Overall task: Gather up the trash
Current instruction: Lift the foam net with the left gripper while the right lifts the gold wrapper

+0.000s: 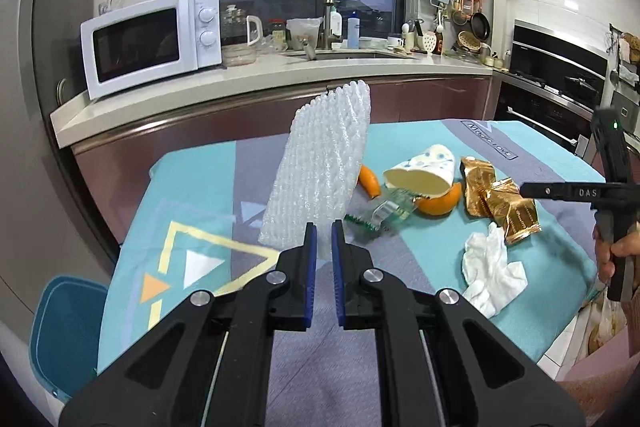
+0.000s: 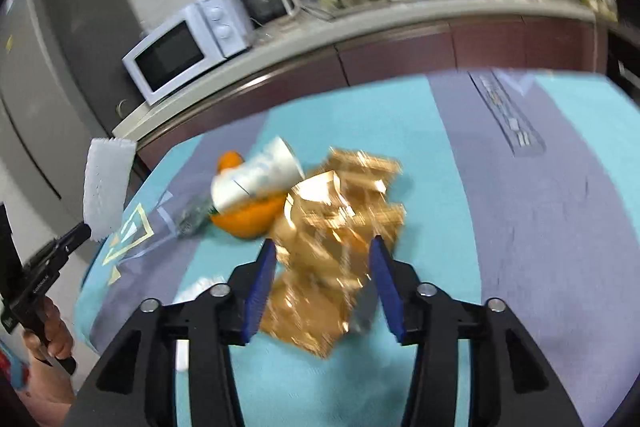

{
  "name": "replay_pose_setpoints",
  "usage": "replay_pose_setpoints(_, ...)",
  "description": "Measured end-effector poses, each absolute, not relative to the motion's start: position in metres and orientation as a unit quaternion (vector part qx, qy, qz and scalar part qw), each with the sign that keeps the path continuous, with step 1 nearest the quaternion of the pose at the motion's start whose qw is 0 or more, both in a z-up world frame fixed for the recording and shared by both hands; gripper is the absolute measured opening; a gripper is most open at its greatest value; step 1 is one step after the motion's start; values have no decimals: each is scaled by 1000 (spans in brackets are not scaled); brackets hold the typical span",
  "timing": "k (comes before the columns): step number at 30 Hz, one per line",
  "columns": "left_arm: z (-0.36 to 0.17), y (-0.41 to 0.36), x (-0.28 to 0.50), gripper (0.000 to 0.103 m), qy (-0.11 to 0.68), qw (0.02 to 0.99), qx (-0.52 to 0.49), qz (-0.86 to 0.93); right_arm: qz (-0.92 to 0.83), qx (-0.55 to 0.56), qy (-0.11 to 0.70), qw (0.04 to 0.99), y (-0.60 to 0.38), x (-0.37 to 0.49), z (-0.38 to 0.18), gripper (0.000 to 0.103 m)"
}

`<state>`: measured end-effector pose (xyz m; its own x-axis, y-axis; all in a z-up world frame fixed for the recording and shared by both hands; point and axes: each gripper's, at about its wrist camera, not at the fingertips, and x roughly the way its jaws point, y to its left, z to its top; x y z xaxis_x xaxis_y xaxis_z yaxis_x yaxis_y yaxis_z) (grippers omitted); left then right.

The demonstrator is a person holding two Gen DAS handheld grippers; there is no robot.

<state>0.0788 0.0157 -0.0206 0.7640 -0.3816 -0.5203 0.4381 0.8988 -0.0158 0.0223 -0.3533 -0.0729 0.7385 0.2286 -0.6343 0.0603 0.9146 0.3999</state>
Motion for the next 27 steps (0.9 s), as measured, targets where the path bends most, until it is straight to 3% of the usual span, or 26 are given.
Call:
replay_pose_setpoints(3, -26, 21, 81, 8, 273, 937, 47, -215, 54, 219, 369, 902, -355, 22, -85, 51)
replay_pose_setpoints(4, -27, 23, 81, 8, 274, 937, 45, -213, 58, 222, 373, 899, -354, 24, -87, 46)
replay_pose_setpoints(5, -27, 23, 82, 8, 276, 937, 44, -212, 60, 222, 374, 898, -351, 23, -89, 30)
replay_pose_setpoints(6, -27, 24, 81, 8, 276, 937, 43, -211, 63, 223, 375, 898, -349, 24, -90, 21)
replay_pose_setpoints(7, -28, 26, 80, 8, 275, 937, 43, -210, 65, 224, 375, 897, -347, 24, -90, 4)
replay_pose_setpoints(8, -28, 29, 79, 8, 276, 938, 43, -208, 67, 225, 373, 898, -347, 23, -90, 1)
replay_pose_setpoints(13, -29, 39, 76, 8, 279, 939, 38, -200, 90, 221, 352, 905, -341, 15, -80, 1)
replay_pose_setpoints(16, -32, 45, 77, 8, 283, 938, 31, -197, 99, 229, 357, 900, -340, 19, -80, 7)
replay_pose_setpoints(18, -33, 47, 77, 8, 284, 938, 29, -195, 88, 226, 352, 904, -341, 20, -81, 19)
replay_pose_setpoints(20, -33, 48, 77, 8, 285, 938, 28, -194, 84, 233, 349, 904, -343, 23, -81, 38)
replay_pose_setpoints(25, -35, 49, 77, 8, 287, 938, 28, -190, 115, 224, 355, 901, -338, 35, -81, 40)
replay_pose_setpoints(27, -36, 49, 77, 8, 288, 939, 27, -188, 123, 226, 358, 898, -336, 39, -83, 31)
